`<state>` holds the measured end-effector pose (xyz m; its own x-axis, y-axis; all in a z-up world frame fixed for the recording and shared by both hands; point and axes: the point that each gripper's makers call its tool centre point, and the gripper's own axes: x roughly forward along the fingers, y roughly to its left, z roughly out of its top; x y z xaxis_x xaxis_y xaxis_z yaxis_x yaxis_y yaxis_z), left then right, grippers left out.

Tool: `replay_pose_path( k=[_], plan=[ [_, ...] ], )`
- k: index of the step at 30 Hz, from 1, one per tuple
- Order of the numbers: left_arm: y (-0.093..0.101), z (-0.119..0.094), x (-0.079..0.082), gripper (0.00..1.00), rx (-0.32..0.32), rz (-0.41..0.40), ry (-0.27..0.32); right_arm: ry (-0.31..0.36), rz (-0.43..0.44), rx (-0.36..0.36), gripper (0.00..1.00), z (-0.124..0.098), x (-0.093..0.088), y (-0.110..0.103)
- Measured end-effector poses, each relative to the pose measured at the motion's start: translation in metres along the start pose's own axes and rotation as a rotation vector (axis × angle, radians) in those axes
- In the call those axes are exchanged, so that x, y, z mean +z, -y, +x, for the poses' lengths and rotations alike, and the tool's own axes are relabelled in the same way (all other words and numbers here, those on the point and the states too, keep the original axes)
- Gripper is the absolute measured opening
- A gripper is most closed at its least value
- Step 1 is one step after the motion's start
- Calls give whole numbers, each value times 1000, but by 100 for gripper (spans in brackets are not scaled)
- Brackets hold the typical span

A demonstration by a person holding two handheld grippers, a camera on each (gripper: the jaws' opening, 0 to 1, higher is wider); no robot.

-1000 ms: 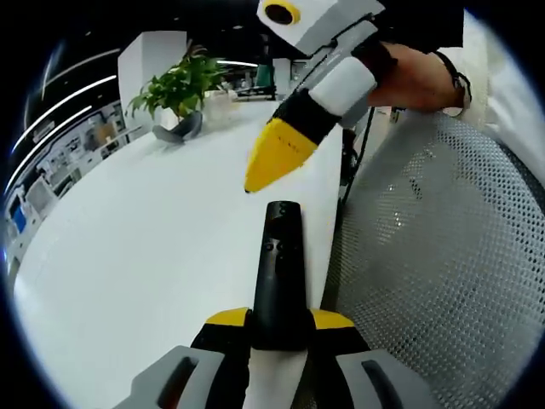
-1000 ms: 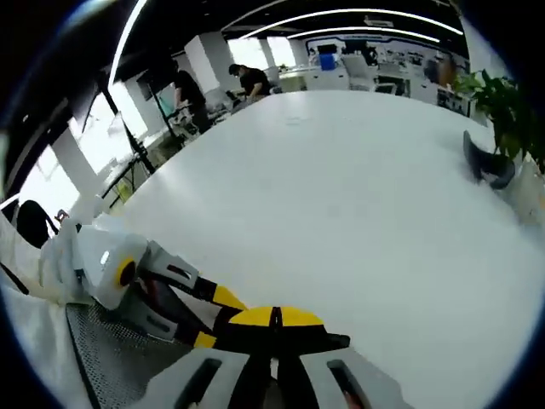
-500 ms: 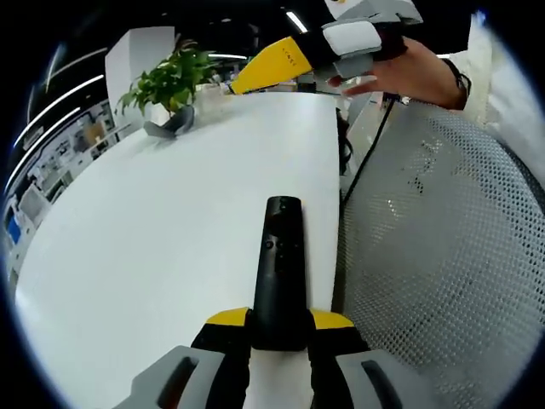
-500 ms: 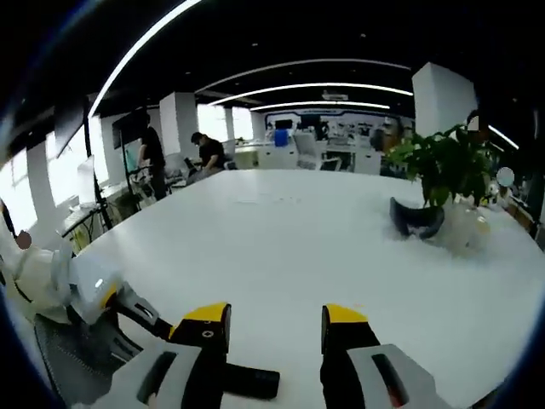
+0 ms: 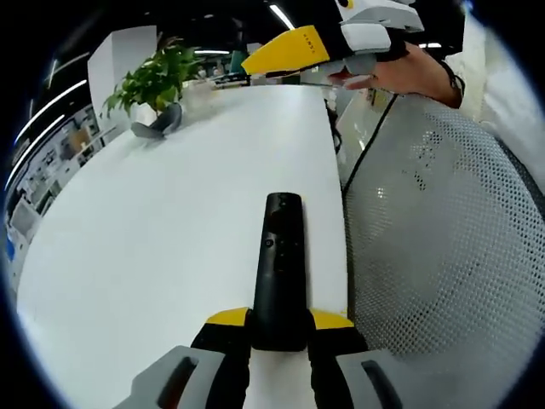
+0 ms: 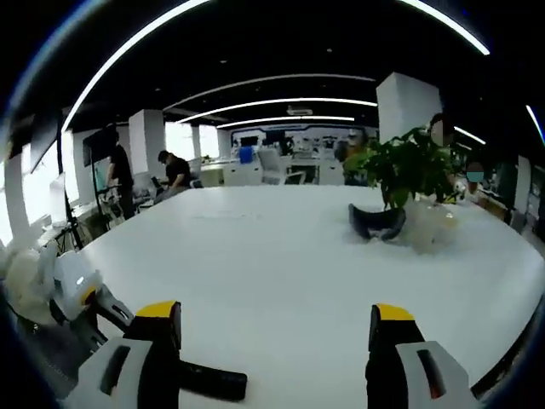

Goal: Press the specified remote control buttons in sequence, fully releasing each button before pressing the next.

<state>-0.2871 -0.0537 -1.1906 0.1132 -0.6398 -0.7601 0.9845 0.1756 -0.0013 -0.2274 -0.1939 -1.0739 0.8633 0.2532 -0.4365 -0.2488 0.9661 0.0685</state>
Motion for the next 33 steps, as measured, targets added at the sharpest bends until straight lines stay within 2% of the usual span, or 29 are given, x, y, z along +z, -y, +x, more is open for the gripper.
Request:
replay_pose_path(
  k=[2,7,14,20,26,33],
  plan=[
    [-4,1,0,25,-6,1,-6,-41,-34,14,90,2,-7,-5],
    [-18,2,0,25,-20,16,-22,-65,-95,35,89,5,-12,-12],
    [-42,3,1,25,-15,-18,-23,-114,-55,57,86,5,-23,-11],
    [-65,-3,0,25,3,-40,-27,-121,-49,72,86,3,-25,-13],
    [-74,-2,2,25,4,-32,-46,-120,-35,86,81,2,-25,-14],
    [-84,1,2,25,3,-29,-65,-129,-26,96,81,2,-26,-16]
  ],
)
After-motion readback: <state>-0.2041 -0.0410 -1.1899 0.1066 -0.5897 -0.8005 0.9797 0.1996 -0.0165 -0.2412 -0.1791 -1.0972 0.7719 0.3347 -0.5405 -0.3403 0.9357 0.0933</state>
